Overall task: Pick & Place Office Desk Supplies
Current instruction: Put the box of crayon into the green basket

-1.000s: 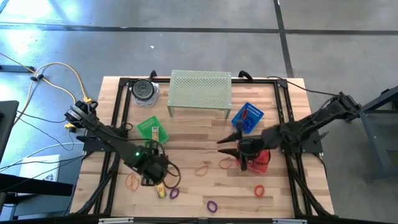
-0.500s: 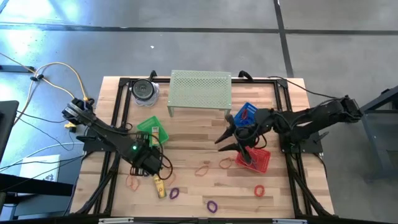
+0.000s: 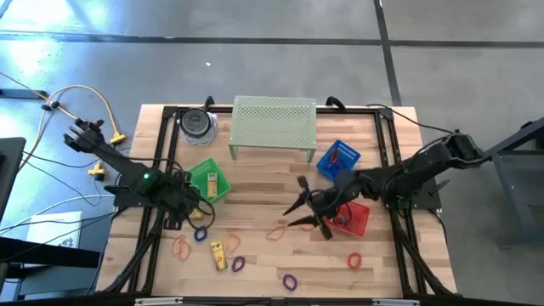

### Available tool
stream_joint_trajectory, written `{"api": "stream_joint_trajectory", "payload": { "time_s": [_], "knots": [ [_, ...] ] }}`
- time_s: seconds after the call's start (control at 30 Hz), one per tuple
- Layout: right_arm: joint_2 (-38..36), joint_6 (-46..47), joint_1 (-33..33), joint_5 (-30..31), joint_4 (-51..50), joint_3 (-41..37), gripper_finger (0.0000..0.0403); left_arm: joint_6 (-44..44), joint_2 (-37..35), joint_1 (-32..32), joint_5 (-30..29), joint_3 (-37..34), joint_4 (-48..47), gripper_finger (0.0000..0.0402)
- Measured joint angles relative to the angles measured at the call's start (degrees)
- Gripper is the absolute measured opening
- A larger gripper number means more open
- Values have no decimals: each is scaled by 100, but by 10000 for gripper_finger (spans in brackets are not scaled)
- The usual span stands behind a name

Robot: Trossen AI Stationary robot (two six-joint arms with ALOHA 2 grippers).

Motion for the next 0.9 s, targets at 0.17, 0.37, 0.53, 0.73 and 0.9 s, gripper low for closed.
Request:
{"api": "stream_joint_trajectory", "payload": {
  "time_s": [0.17, 0.37, 0.53, 0.73, 0.9],
  "knots": [
    [317, 0, 429, 935, 422, 0, 127, -366, -149, -152, 92, -609, 381, 252],
    [477, 42, 841, 1435, 760, 0, 127, -835, 1, -396, 86, -1038, 758, 252],
    [565, 56, 1022, 1816, 879, 2, 127, -1107, 77, -679, 86, -1428, 1020, 252],
    [552, 158, 1038, 1942, 1046, 2, 127, -1314, 86, -884, -58, -1817, 1094, 252],
    [550, 190, 963, 1960, 1212, 7, 127, -1330, 85, -860, -102, -1823, 1254, 252]
  ]
}}
